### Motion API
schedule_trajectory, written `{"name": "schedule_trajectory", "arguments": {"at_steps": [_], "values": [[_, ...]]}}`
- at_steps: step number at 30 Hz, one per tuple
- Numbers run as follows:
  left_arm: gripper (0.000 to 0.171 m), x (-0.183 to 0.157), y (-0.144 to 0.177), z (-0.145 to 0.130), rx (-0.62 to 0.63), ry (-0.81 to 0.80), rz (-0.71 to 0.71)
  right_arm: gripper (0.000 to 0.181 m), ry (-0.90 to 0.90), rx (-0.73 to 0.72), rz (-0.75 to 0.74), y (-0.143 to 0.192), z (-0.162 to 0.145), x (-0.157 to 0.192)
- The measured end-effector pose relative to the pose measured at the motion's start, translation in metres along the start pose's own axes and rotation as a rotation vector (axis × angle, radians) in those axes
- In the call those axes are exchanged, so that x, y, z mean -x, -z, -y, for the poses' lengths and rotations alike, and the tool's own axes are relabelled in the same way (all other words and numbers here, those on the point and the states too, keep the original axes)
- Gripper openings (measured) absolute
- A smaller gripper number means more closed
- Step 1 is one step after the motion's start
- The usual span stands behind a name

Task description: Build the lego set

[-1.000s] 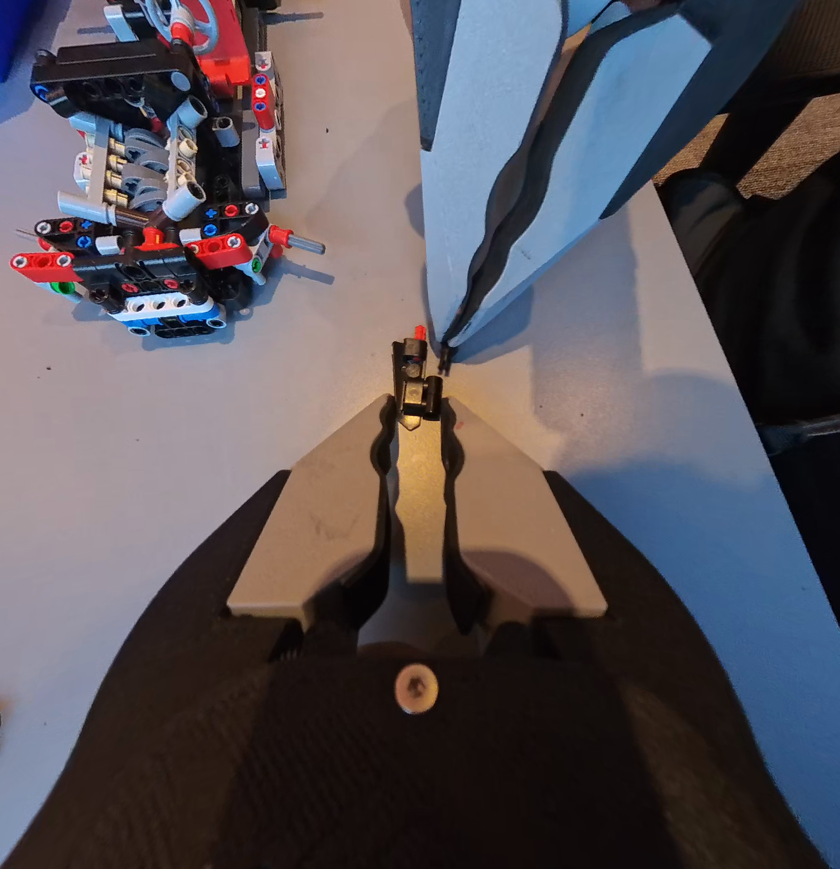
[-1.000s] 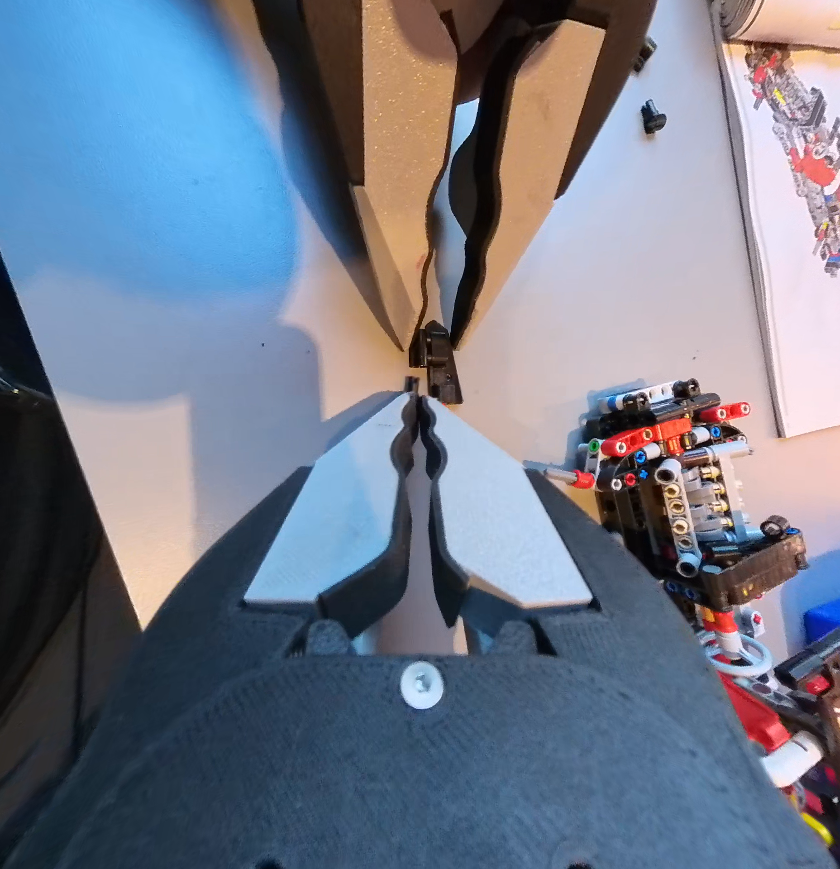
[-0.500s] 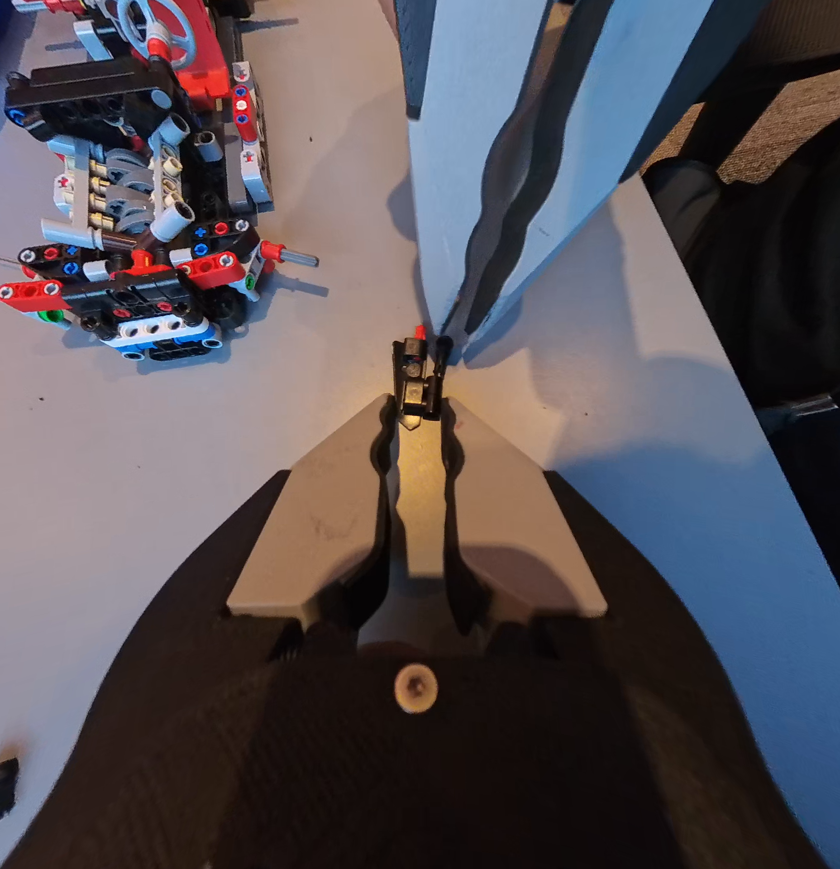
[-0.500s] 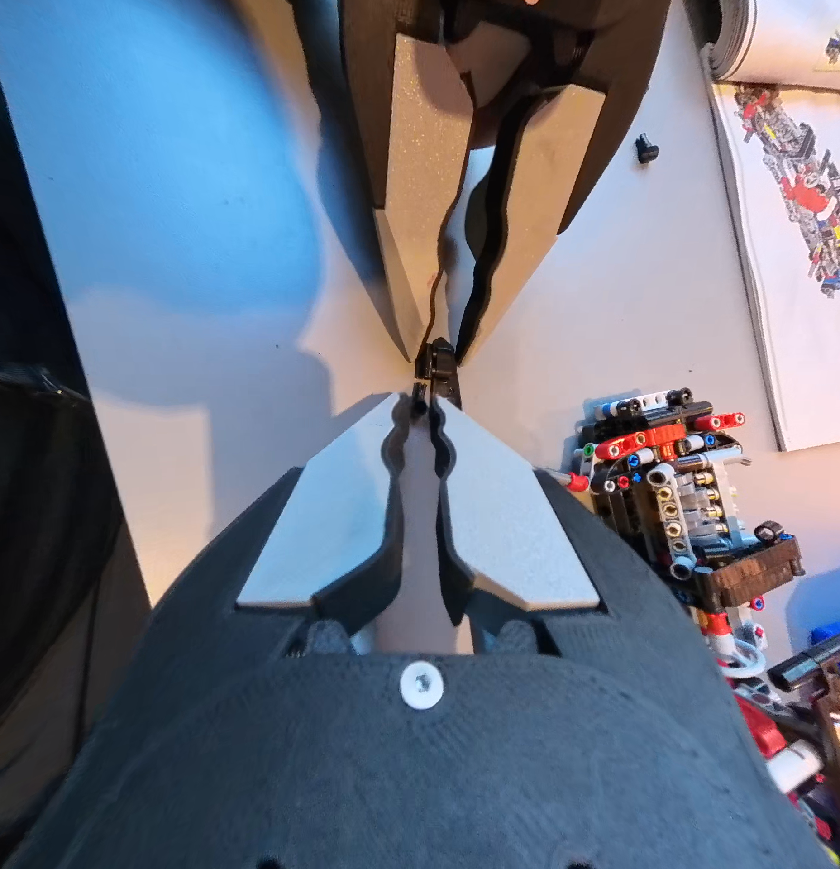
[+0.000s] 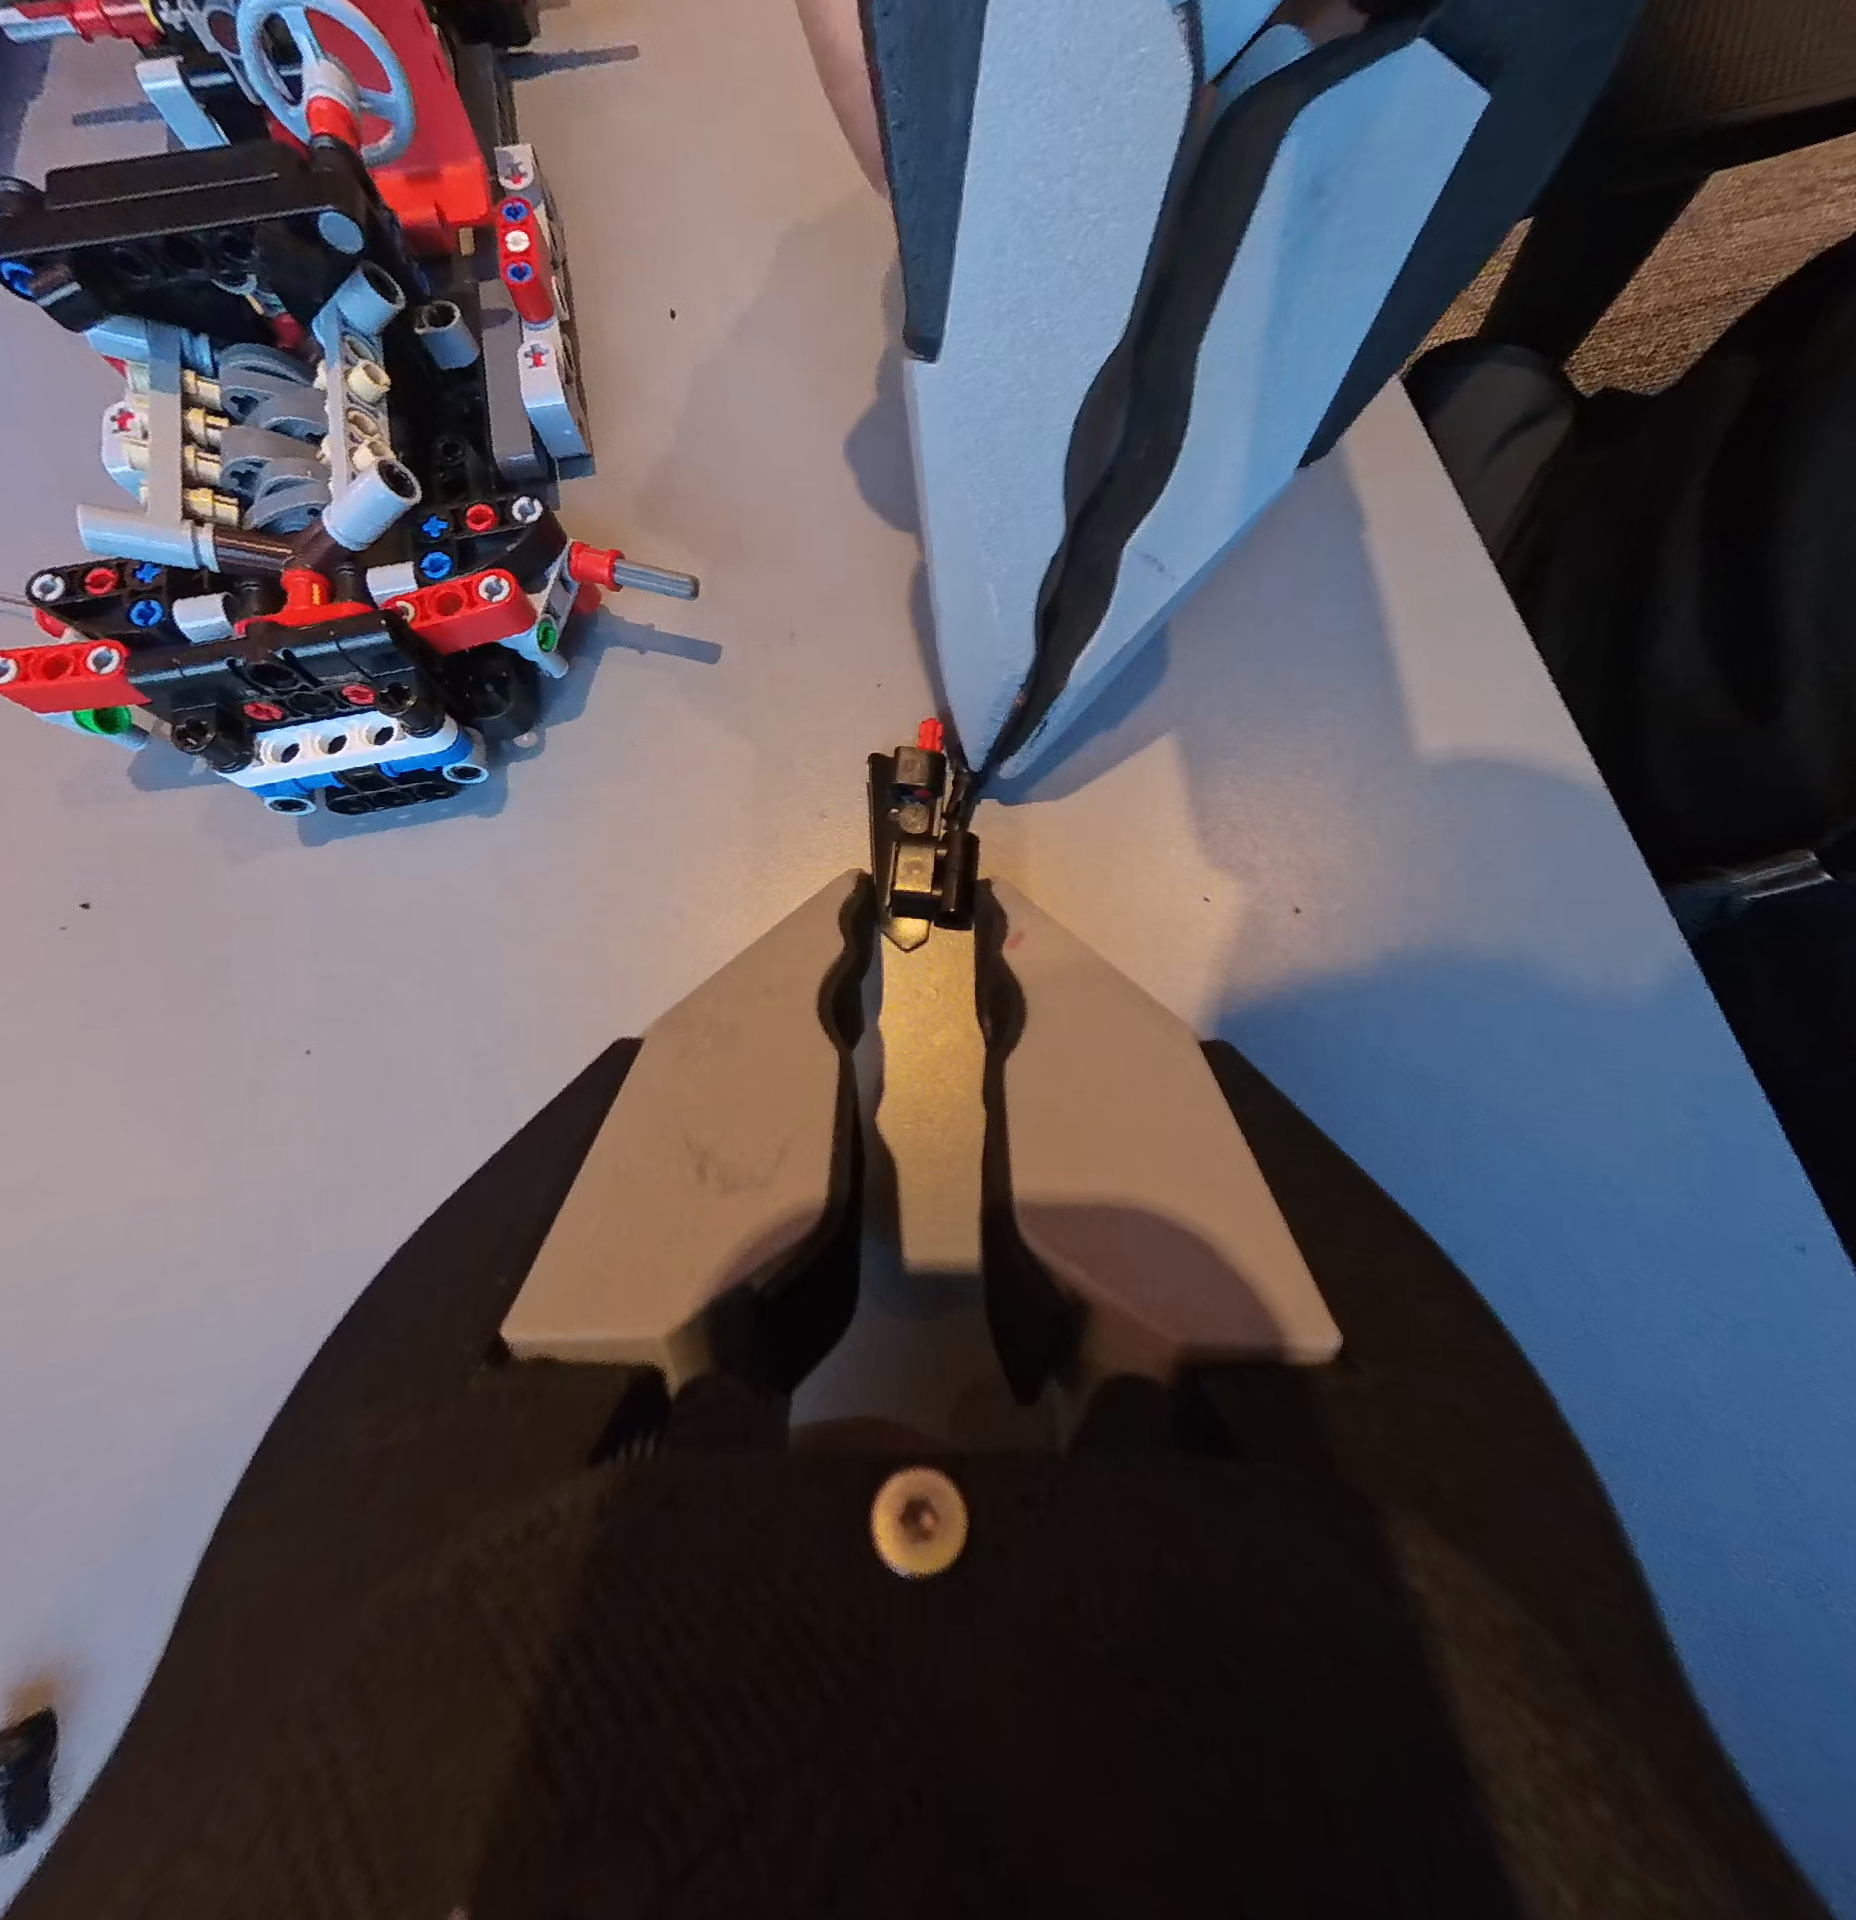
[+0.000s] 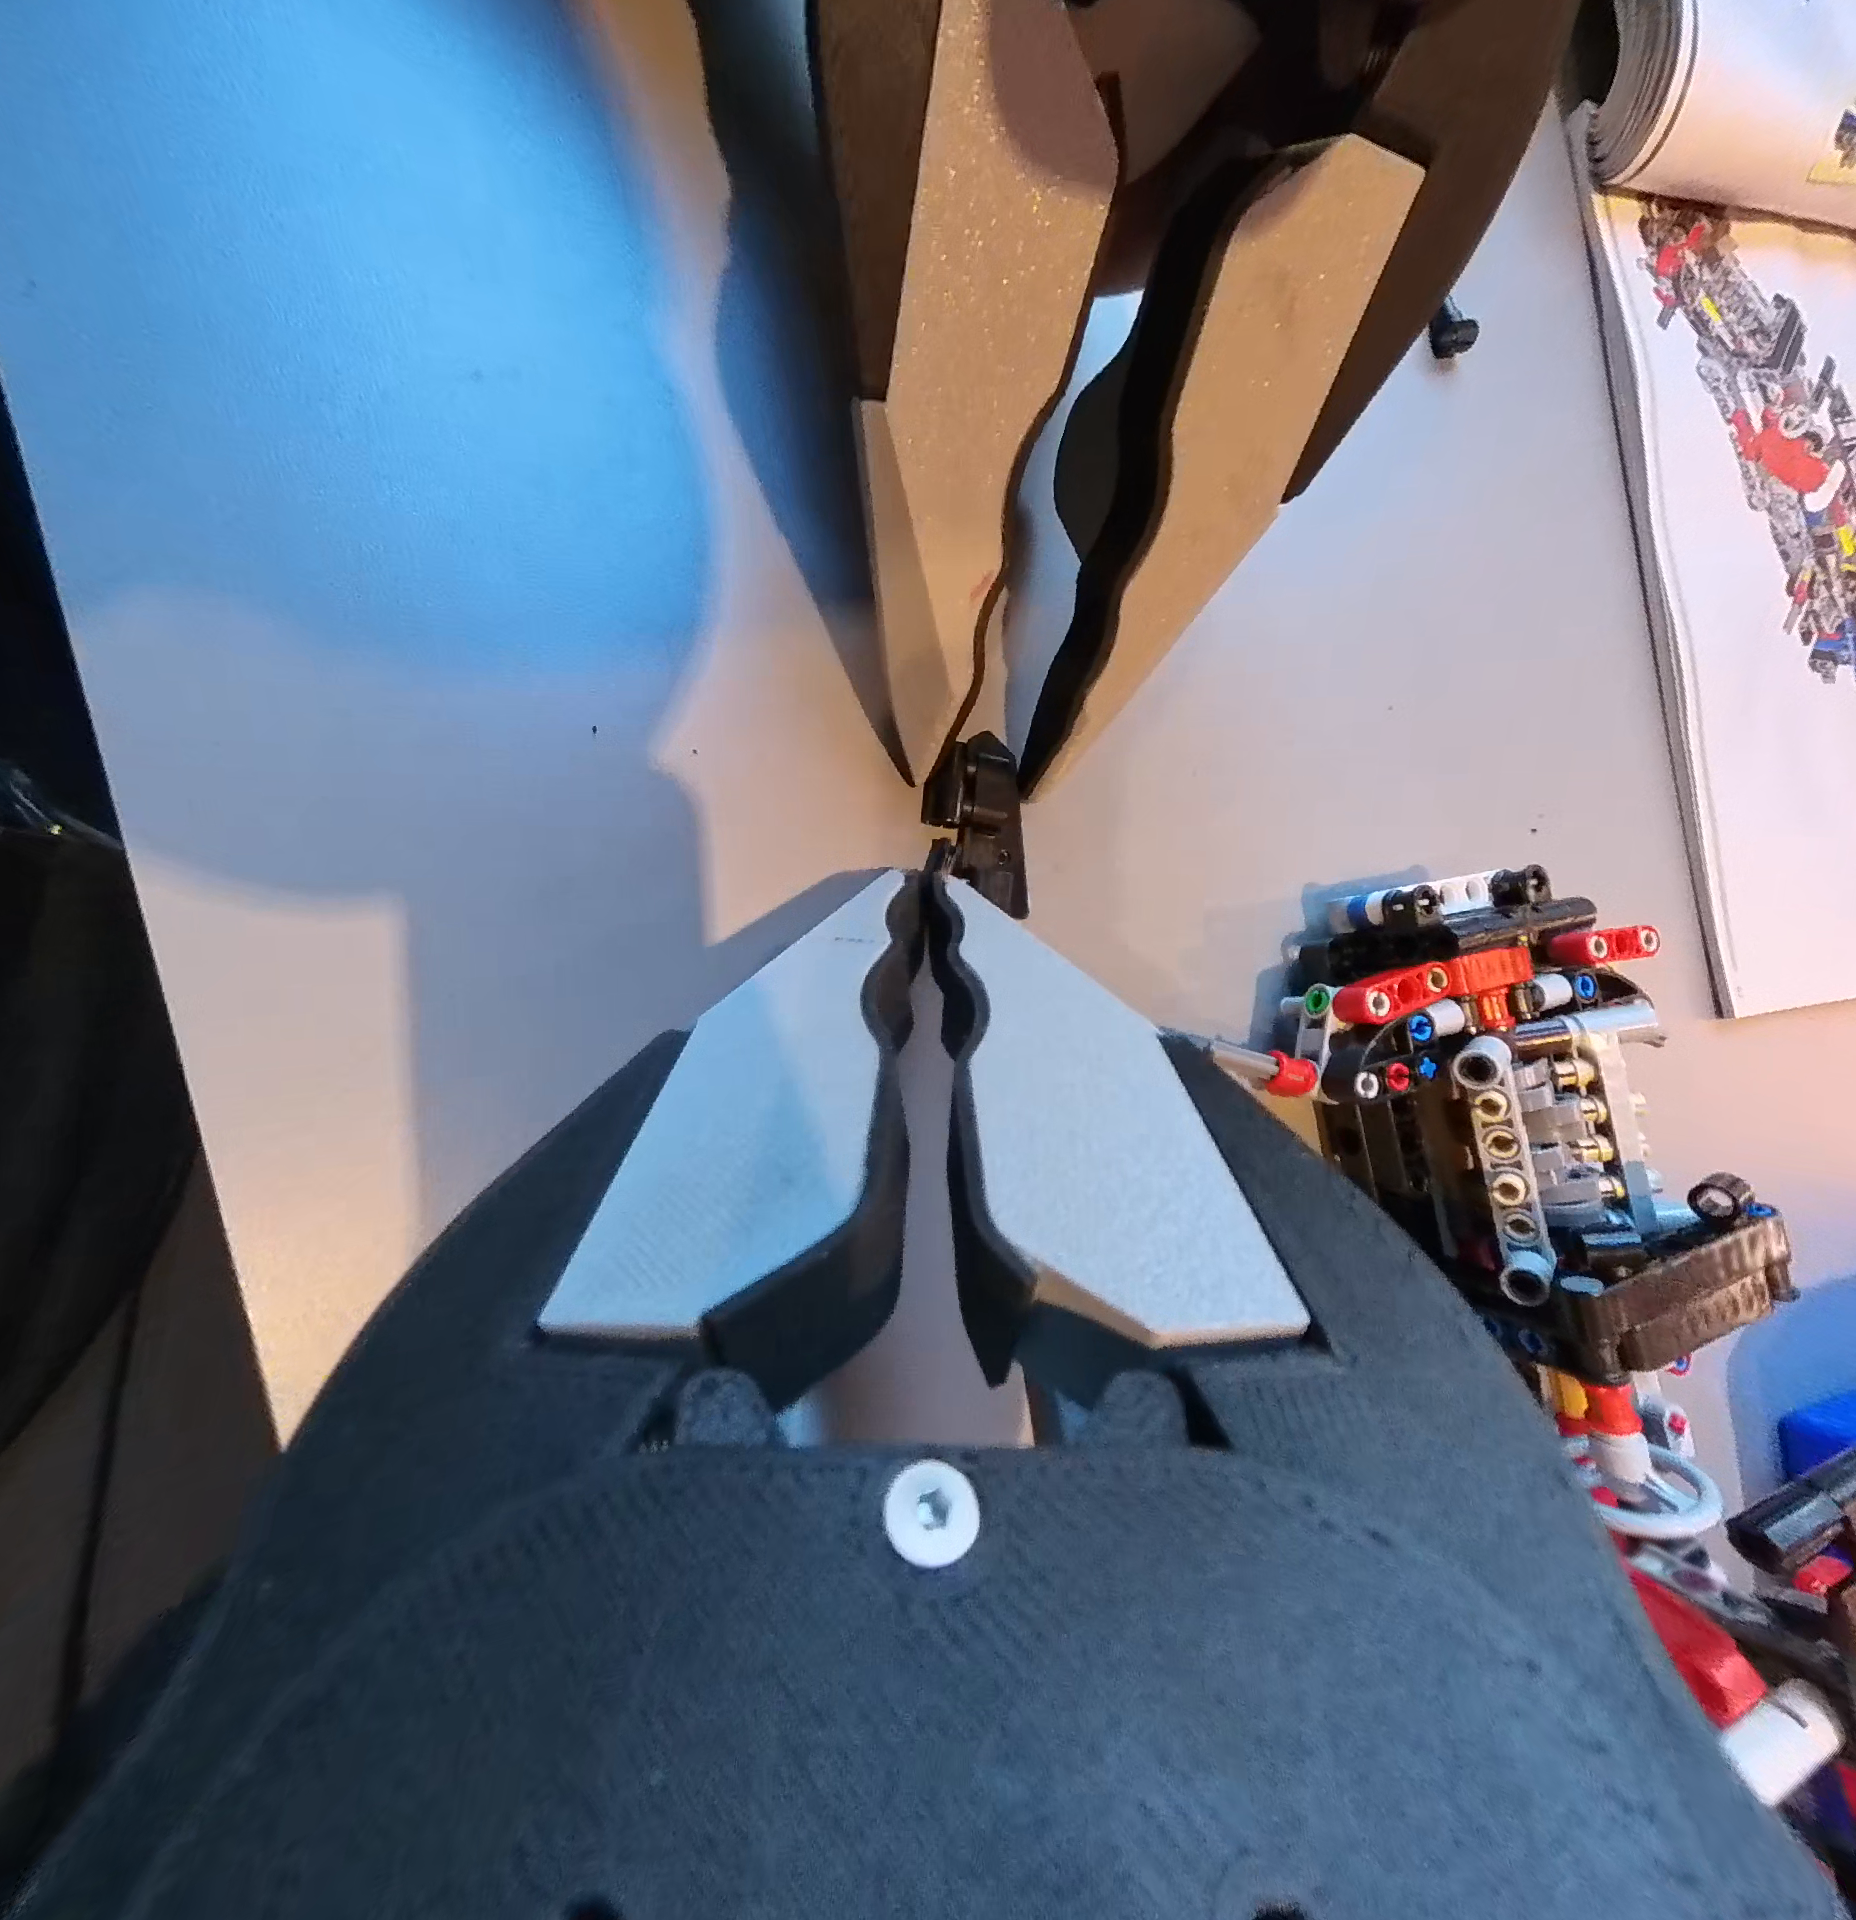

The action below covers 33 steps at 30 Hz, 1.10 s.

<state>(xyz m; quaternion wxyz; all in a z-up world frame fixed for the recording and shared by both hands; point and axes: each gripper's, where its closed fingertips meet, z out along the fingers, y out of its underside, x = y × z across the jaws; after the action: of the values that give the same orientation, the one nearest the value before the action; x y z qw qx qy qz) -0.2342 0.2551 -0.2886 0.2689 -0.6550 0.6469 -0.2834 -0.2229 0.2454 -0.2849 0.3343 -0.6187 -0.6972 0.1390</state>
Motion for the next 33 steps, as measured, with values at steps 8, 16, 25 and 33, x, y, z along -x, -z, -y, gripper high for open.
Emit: {"name": "schedule_trajectory", "arguments": {"at_steps": [8, 16, 25, 33], "values": [[0.015, 0.0023, -0.0025, 0.0024, -0.002, -0.026, -0.021, 0.000, 0.085, -0.097, -0.004, 0.0008, 0.0003, 0.0005], [0.015, 0.0039, -0.0040, 0.0039, -0.007, -0.042, -0.033, 0.000, 0.092, -0.128, -0.007, 0.0019, -0.0013, -0.0007], [0.015, 0.0035, -0.0059, 0.0056, -0.006, -0.064, -0.057, 0.000, 0.155, -0.132, 0.018, 0.0021, -0.0019, -0.0012], [0.015, 0.0032, -0.0062, 0.0059, -0.006, -0.084, -0.092, 0.000, 0.260, -0.133, 0.048, 0.0026, -0.0024, -0.0009]]}}
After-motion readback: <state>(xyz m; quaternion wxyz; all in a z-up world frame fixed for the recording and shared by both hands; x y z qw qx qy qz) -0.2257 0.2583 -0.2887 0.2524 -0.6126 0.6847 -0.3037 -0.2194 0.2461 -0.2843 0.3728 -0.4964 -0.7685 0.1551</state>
